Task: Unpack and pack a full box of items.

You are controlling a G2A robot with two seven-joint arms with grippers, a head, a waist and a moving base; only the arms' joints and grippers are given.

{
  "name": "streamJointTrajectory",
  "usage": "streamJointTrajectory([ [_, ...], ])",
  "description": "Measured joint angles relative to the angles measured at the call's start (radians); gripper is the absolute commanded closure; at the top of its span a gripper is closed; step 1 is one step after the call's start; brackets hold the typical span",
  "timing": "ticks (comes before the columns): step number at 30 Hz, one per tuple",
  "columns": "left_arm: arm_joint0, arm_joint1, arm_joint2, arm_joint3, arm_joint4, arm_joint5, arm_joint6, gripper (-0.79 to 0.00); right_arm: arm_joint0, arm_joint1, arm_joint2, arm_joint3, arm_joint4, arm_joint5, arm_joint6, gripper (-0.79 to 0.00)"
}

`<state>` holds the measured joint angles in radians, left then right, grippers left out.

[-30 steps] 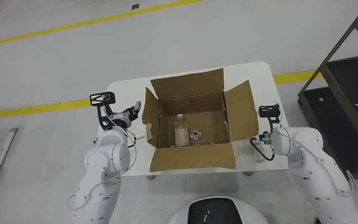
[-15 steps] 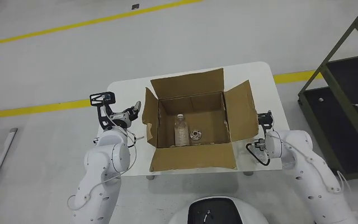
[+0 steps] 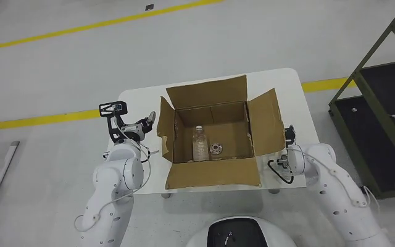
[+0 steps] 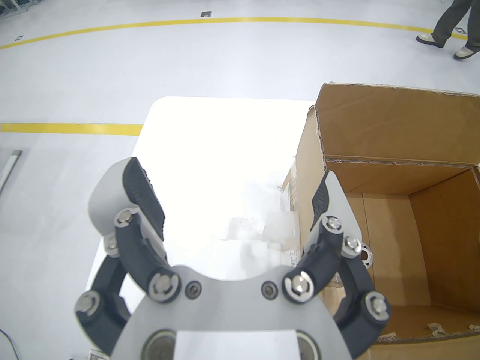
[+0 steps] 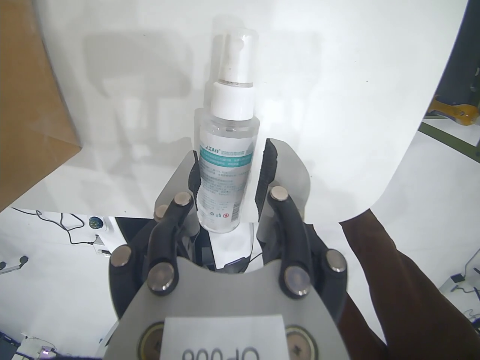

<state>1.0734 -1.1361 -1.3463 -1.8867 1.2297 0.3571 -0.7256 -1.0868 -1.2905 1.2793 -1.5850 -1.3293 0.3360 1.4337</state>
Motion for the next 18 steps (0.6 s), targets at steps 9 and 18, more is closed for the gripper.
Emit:
streamJointTrajectory([
  [9,0.000,0.000,0.000,0.000,0.000,0.000,0.000,-0.785,-0.004,-0.003,0.034,0.003,0.047,0.024,-0.041,0.000],
  [18,0.000,0.000,0.000,0.000,0.000,0.000,0.000,-0.785,-0.126,0.000,0.339,-0.231,0.424,0.052,-0.337,0.000],
])
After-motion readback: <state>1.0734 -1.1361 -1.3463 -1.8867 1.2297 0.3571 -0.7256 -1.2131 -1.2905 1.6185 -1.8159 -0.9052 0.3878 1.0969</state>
